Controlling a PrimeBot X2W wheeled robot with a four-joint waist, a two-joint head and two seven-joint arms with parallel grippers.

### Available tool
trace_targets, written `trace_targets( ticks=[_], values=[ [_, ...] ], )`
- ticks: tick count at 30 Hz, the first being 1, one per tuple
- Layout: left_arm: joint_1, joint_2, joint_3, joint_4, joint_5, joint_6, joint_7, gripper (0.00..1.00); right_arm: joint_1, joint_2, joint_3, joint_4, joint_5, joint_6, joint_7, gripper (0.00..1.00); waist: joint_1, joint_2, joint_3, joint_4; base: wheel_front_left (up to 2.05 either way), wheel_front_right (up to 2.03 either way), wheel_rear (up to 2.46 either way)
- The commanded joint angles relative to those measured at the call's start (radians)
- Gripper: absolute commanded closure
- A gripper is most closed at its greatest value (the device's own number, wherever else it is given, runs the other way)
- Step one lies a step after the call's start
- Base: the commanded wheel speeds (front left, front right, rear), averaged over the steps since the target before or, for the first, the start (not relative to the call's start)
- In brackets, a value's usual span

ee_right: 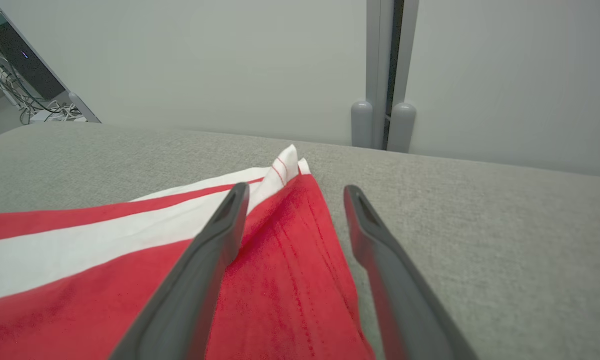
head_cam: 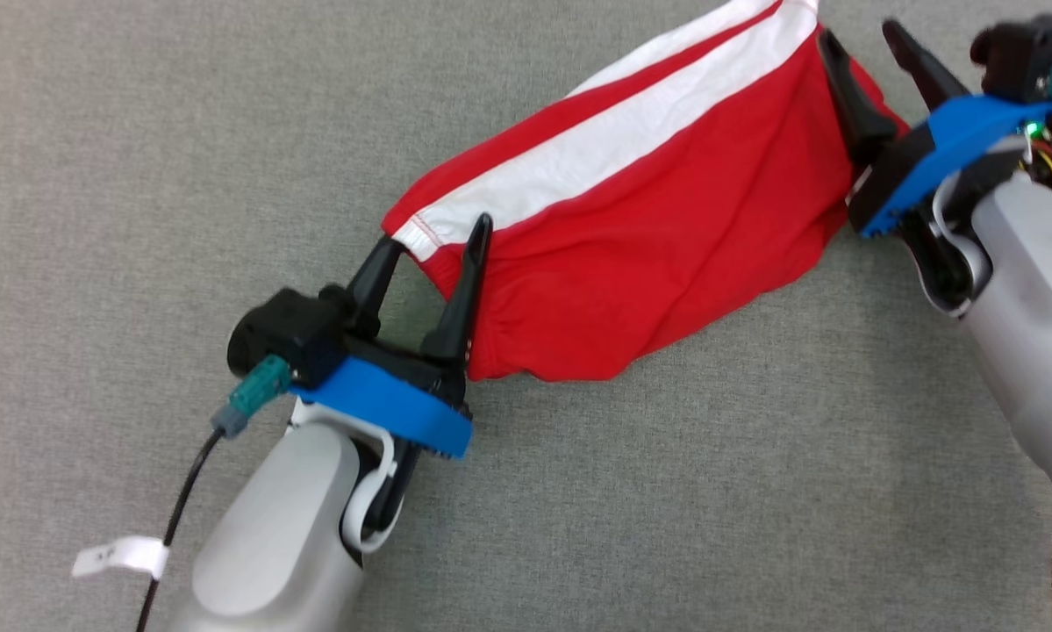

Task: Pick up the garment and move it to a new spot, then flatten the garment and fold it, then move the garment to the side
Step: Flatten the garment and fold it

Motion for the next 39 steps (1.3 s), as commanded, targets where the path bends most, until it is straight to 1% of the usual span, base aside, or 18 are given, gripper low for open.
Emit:
trace_targets(
  ticks=[1,3,8,11,14,21,26,30,31,32,39],
  values=[
    [0.023,-0.005,0.01,-0.009,0.013,0.0,-0.003,0.0,0.018,-0.014,0.008,0.001,0.007,0.001,-0.008,0.0,0.0,0.0,-0.014,-0.005,0.0,0.0,0.0],
    [0.058,-0.007,0.024,-0.027,0.041,0.0,-0.003,0.0,0.043,-0.035,0.02,0.009,0.013,0.001,-0.012,0.0,0.0,0.0,-0.03,-0.001,0.0,0.0,0.0],
    [0.139,-0.001,0.08,-0.088,0.096,0.001,-0.003,0.0,0.081,-0.061,0.043,0.038,0.028,0.001,-0.014,0.0,0.0,0.0,-0.058,0.013,0.0,0.0,0.0],
    [0.177,-0.002,0.133,-0.135,0.126,0.006,-0.002,0.0,0.097,-0.065,0.057,0.063,0.044,0.001,-0.007,0.0,0.0,0.0,-0.07,0.024,0.0,0.0,0.0],
    [0.211,-0.014,0.207,-0.187,0.157,0.024,-0.002,0.0,0.102,-0.069,0.072,0.085,0.055,0.001,-0.001,0.0,0.0,0.0,-0.076,0.037,0.0,0.0,0.0],
    [0.269,-0.059,0.375,-0.304,0.246,0.068,-0.003,0.0,0.096,-0.062,0.104,0.137,0.062,0.001,0.018,0.0,0.0,0.0,-0.079,0.054,0.0,0.0,0.0],
    [0.296,-0.084,0.449,-0.334,0.282,0.071,-0.002,0.0,0.103,-0.052,0.124,0.163,0.065,0.001,0.025,0.0,0.0,0.0,-0.081,0.055,0.0,0.0,0.0],
    [0.309,-0.094,0.477,-0.325,0.3,0.066,-0.003,0.0,0.12,-0.04,0.149,0.166,0.073,0.001,0.064,0.0,0.0,0.0,-0.082,0.055,0.0,0.0,0.0],
    [0.308,-0.095,0.48,-0.321,0.303,0.065,-0.002,0.0,0.124,-0.037,0.155,0.159,0.078,0.001,0.069,0.55,0.0,0.0,-0.083,0.054,0.0,0.0,0.0],
    [0.308,-0.097,0.482,-0.317,0.307,0.064,-0.003,0.0,0.124,-0.037,0.156,0.152,0.084,0.001,0.068,1.0,0.0,0.0,-0.083,0.054,0.0,0.0,0.0],
    [0.32,-0.099,0.493,-0.282,0.32,0.075,-0.002,0.0,0.138,-0.025,0.149,0.11,0.14,0.001,0.033,1.0,0.0,0.0,-0.119,0.026,0.0,0.0,0.0]
  ],
)
